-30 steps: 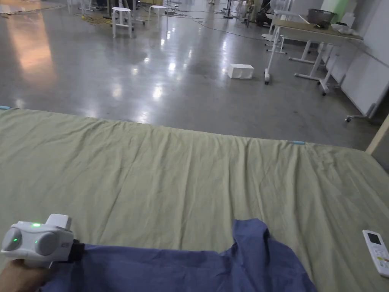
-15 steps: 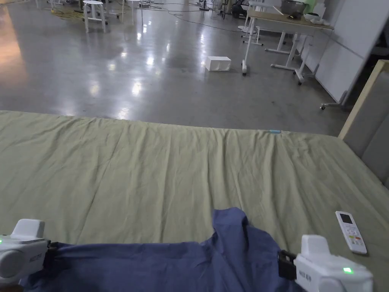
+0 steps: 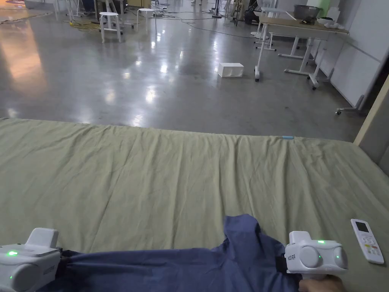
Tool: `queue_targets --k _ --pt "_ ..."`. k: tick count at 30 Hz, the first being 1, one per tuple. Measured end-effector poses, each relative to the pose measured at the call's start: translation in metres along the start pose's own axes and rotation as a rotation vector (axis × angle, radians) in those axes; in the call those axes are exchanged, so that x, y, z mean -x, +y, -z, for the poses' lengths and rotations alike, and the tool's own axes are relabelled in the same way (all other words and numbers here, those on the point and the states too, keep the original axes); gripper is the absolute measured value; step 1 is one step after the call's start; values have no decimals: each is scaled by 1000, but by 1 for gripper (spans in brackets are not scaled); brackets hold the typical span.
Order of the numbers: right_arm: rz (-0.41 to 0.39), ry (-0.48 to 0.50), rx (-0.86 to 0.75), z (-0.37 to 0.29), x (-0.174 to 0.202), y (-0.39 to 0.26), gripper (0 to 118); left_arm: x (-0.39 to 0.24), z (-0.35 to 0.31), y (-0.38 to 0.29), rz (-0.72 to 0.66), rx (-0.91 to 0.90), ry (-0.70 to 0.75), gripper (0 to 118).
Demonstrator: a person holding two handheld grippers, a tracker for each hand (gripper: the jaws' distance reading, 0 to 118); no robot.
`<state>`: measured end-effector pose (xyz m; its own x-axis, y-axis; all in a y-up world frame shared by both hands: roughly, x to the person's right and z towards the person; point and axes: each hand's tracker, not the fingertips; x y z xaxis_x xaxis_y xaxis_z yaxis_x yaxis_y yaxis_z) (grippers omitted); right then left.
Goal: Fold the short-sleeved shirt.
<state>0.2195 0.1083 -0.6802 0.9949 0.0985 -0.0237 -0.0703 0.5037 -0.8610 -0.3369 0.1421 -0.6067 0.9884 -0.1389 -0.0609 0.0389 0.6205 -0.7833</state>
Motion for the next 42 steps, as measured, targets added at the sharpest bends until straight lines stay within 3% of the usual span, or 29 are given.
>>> queue_targets --k 2,4,10,18,26,36,42 --pt "-76 -51 -19 -1 7 1 4 1 1 -1 -6 3 3 6" --pt "-129 -63 -25 -2 12 -2 3 -1 -1 -2 -12 4 3 6" --pt "-176 -105 -192 -40 16 -17 2 5 -12 -1 -36 -12 -2 6" --pt "-96 -87 -378 -124 1 -34 2 8 -66 3 -62 -103 7 6" --pt "-36 -103 -574 -228 -5 -43 2 21 -159 11 -87 -271 19 6" --pt "-56 -133 -813 -339 -7 -25 2 39 -269 45 -104 -449 33 6" --pt "-33 -138 -894 -383 -10 15 2 45 -301 87 -75 -514 74 6"
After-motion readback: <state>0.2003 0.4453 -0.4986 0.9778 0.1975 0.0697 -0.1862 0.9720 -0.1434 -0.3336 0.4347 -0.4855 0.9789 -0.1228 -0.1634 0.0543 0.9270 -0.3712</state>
